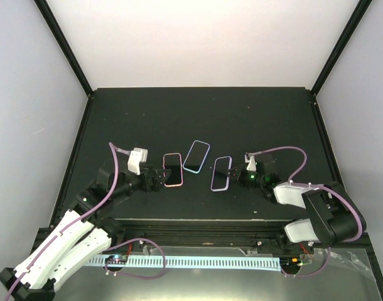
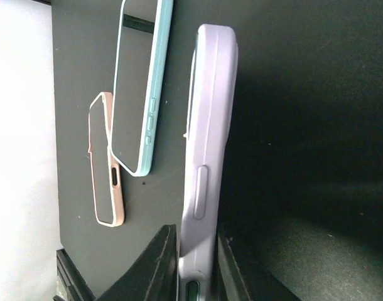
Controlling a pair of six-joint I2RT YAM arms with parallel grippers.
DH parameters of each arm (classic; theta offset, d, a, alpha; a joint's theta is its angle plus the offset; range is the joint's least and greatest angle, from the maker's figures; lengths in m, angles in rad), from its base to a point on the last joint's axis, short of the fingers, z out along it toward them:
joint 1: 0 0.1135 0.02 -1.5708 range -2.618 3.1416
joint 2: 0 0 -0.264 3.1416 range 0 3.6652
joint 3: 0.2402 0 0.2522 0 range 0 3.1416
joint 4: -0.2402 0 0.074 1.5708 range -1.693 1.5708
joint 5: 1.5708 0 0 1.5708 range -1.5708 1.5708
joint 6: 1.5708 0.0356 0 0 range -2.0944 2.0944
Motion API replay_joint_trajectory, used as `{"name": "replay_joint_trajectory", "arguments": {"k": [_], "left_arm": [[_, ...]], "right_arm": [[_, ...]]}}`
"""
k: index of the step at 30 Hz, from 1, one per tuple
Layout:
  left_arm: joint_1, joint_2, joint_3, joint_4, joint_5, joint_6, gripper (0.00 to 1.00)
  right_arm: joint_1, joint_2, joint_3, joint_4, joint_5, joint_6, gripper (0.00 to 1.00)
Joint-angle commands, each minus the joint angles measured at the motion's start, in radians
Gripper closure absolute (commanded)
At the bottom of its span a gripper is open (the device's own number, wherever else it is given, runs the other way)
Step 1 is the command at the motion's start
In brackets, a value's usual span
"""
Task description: Put the phone into the phone case
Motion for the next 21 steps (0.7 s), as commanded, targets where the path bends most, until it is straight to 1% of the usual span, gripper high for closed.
{"name": "replay_joint_trajectory", "arguments": {"k": [1,4,6,12,17,19,20,21], "left_arm": [[0.002,-0.011,0.031,-0.011,-0.013,0.017,0.01],[0.002,-0.004,0.033,-0.008,-0.010,0.017,0.01],[0.002,0.003,0.038,0.002,-0.002,0.015,0.01],[0.002,0.020,0.057,0.021,0.002,0.003,0.01],[0.002,0.023,0.071,0.024,0.000,-0.002,0.01],[0.003,0.020,0.079,0.032,0.002,-0.022,0.01],[0.002,0.021,0.085,0.037,0.003,-0.032,0.01],[0.003,0.019,0.093,0.042,0.004,-0.041,0.01]], "right_arm": [[-0.009,-0.010,0.013,0.063,-0.015,-0.028,0.79],[-0.010,-0.028,0.022,0.019,-0.002,-0.037,0.72],[-0.009,-0.047,0.037,-0.040,0.013,-0.050,0.66],[-0.009,-0.147,0.075,-0.241,0.041,-0.109,0.40],[-0.009,-0.345,0.125,-0.453,0.100,-0.174,0.23],[-0.009,-0.430,0.153,-0.537,0.140,-0.193,0.06],[-0.009,-0.470,0.172,-0.582,0.162,-0.202,0.01],[-0.009,-0.506,0.192,-0.625,0.182,-0.212,0.00]]}}
